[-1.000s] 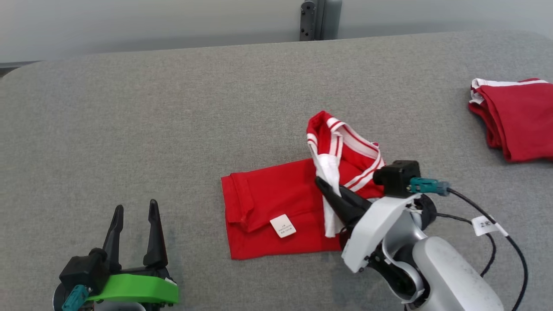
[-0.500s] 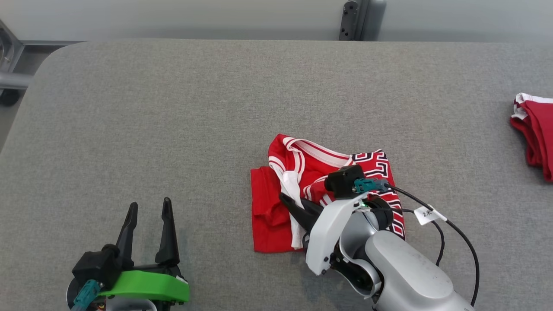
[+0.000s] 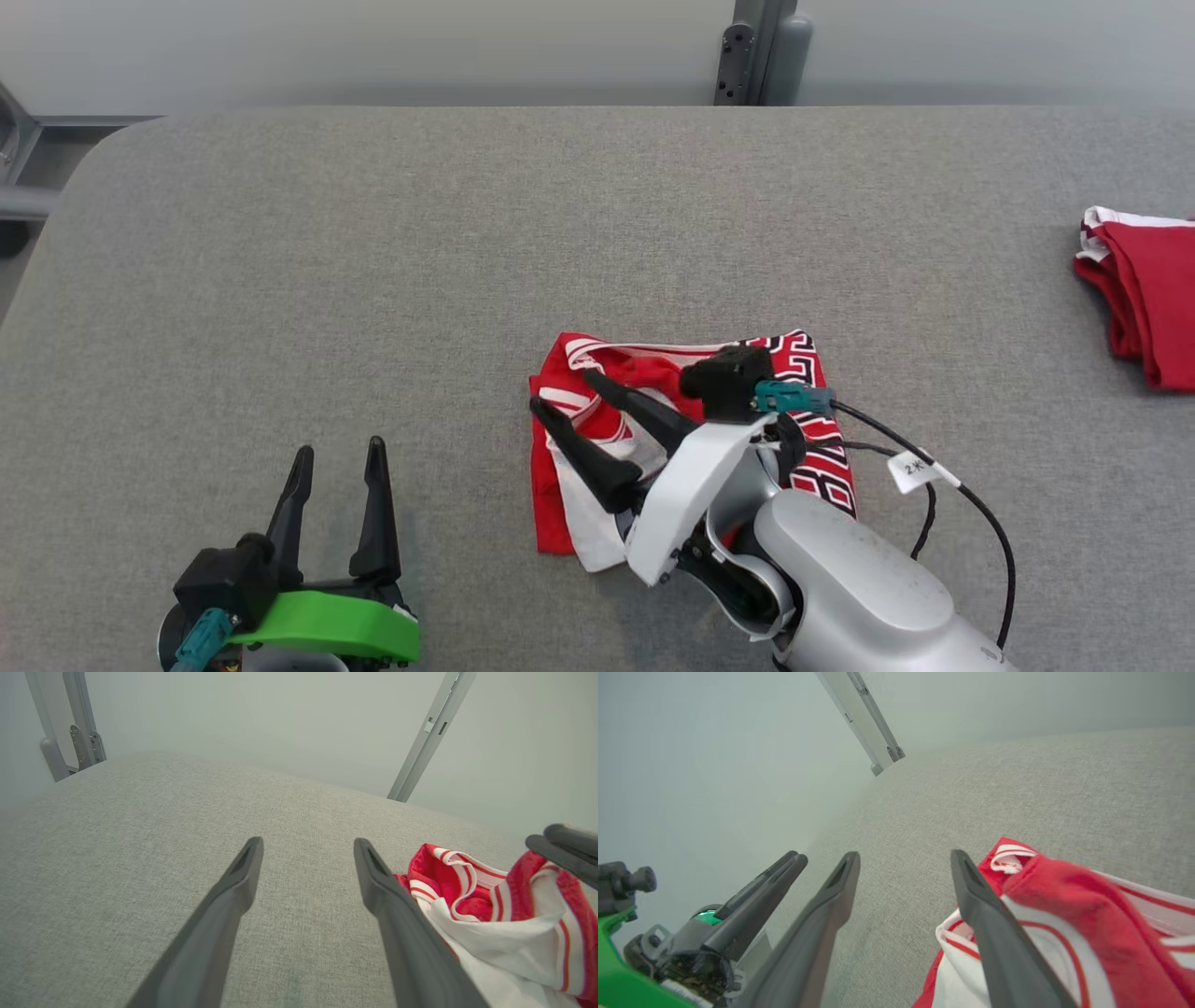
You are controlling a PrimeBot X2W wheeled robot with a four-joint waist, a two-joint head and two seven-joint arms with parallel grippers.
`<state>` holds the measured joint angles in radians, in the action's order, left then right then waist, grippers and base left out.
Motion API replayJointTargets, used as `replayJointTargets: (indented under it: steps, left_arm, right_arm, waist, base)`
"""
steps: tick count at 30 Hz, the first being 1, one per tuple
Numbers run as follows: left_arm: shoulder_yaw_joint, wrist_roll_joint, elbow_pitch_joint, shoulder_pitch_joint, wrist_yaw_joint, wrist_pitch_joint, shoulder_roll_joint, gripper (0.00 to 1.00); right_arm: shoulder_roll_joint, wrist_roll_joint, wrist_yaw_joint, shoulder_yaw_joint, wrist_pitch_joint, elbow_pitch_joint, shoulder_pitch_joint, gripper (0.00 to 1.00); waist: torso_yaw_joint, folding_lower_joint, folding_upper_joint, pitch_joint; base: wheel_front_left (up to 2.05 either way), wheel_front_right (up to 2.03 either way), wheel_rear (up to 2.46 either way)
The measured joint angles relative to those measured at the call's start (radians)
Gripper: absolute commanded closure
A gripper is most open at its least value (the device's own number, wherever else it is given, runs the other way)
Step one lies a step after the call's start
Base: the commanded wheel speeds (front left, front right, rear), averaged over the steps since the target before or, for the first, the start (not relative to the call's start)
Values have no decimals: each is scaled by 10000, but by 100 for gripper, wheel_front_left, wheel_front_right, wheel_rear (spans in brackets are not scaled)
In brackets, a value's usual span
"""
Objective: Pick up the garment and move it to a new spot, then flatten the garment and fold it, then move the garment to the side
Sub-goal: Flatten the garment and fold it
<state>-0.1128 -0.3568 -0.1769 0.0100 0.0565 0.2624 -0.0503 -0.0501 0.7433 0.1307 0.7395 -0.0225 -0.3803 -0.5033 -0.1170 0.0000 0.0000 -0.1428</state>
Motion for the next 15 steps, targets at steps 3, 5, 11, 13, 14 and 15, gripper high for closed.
replayJointTargets:
  steps: [3,5,11,13,14,15]
  left_arm:
    - [-13,19,19,-22,0,0,2,0]
    - [-21,56,35,-54,0,0,2,0]
    - [-2,71,94,-95,0,0,2,0]
    - [12,75,111,-98,4,0,2,0]
    - [12,77,128,-98,6,0,2,0]
    - [13,84,146,-99,8,0,2,0]
  right_arm:
    - [-8,-82,0,-378,-334,326,6,0]
    - [-67,-297,0,-838,-627,523,47,0]
    - [-322,-1252,0,-2483,-1108,811,618,0]
    - [-366,-1505,0,-3018,-1112,849,903,52]
    - [-414,-1687,0,-3239,-1110,842,1032,71]
    - [-454,-1918,-2,-3453,-1108,823,1163,85]
  waist:
    - [145,0,0,41]
    - [236,0,0,60]
    - [409,0,0,52]
    - [427,0,0,25]
    - [430,0,0,12]
    - [431,0,0,-3]
  base:
    - [0,0,0]
    - [0,0,0]
    - [0,0,0]
    - [0,0,0]
    - [0,0,0]
    - [0,0,0]
